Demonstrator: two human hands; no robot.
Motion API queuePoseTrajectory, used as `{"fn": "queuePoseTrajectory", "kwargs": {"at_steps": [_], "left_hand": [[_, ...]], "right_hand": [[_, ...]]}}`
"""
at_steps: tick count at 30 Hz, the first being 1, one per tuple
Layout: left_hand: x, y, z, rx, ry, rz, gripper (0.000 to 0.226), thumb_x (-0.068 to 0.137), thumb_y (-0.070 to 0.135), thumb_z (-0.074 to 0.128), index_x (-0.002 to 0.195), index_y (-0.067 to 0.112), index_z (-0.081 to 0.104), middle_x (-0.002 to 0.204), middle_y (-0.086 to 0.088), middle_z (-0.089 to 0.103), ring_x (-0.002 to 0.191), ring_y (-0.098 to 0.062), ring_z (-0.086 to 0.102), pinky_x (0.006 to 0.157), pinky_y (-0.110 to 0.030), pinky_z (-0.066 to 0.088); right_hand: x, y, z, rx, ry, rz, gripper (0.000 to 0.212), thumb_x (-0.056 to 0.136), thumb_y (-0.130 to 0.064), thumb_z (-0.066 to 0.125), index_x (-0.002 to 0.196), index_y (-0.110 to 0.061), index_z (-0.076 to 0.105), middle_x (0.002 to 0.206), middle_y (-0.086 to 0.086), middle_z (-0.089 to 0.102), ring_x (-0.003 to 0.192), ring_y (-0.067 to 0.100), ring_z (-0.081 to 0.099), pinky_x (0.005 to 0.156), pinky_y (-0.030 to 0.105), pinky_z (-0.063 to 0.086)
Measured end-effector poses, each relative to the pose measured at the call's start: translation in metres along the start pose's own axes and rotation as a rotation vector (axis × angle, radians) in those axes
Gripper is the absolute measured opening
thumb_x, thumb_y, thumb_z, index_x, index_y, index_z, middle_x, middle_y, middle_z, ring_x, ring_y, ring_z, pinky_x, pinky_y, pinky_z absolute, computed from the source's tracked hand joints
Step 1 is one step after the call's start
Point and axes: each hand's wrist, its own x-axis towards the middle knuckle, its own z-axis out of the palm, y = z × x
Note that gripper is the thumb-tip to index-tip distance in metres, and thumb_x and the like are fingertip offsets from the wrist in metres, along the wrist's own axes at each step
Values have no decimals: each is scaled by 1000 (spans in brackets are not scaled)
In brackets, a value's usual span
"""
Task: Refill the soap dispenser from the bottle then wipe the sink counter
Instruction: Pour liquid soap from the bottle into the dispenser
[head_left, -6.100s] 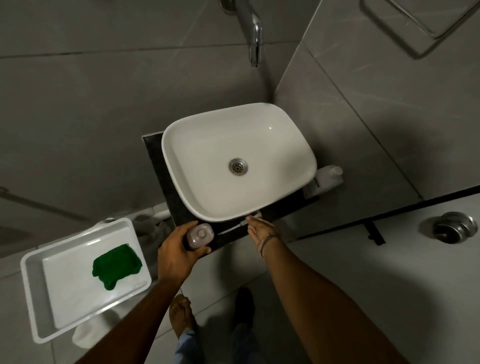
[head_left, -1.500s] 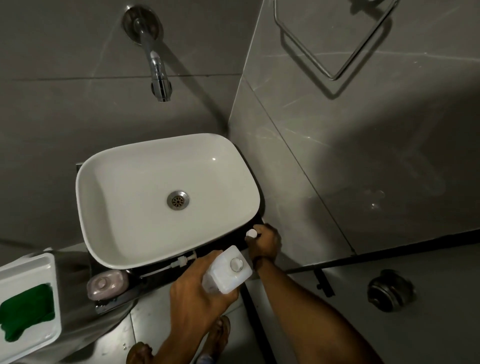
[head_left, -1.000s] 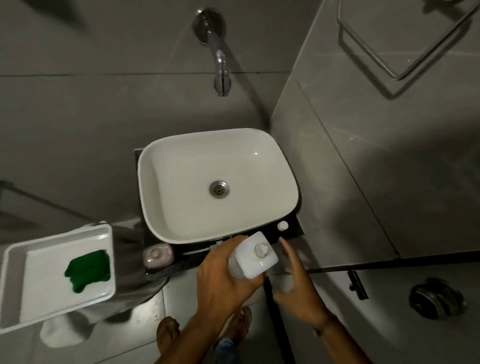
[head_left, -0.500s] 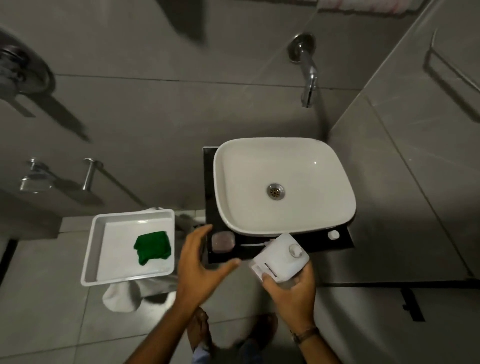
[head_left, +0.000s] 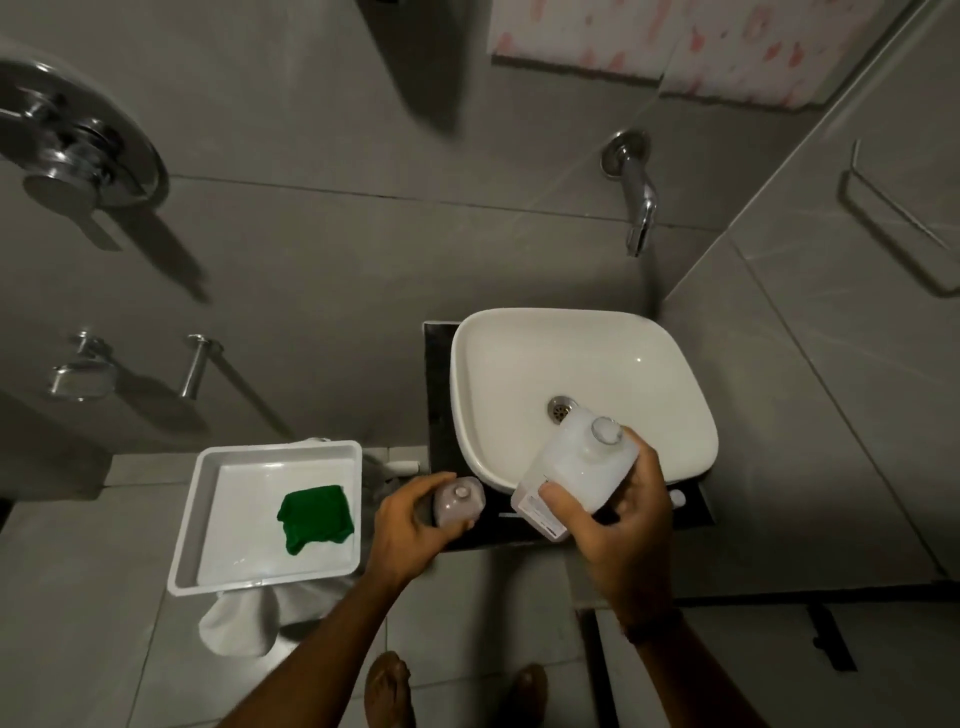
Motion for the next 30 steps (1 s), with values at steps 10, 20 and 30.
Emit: {"fn": "queuePoseTrajectory", "kwargs": {"at_steps": [10, 20, 30], "left_hand": [[12, 184, -146, -66, 276, 311, 70, 57, 37, 100, 122, 38, 75, 114, 14, 77, 102, -6, 76, 86, -16, 58], [17, 254, -219, -28, 478, 350, 71, 52, 44, 102, 117, 32, 78, 107, 15, 81, 95, -5, 77, 81, -27, 65], [13, 263, -230, -25, 522, 309, 76, 50, 56, 96, 119, 31, 78, 109, 15, 80, 96, -4, 77, 80, -29, 66]], "right_hand": [[99, -138, 36, -288, -231, -421, 75, 59, -40, 91, 126, -34, 57, 123, -20, 64, 108, 5, 64, 86, 32, 58], [142, -229, 91, -627, -315, -837, 68, 65, -36, 77, 128, -40, 52, 120, -16, 65, 100, 17, 65, 75, 37, 60], [139, -258, 118, -795, -305, -984, 73, 65, -32, 86, 132, -33, 57, 122, -7, 69, 104, 21, 65, 87, 40, 55]]}}
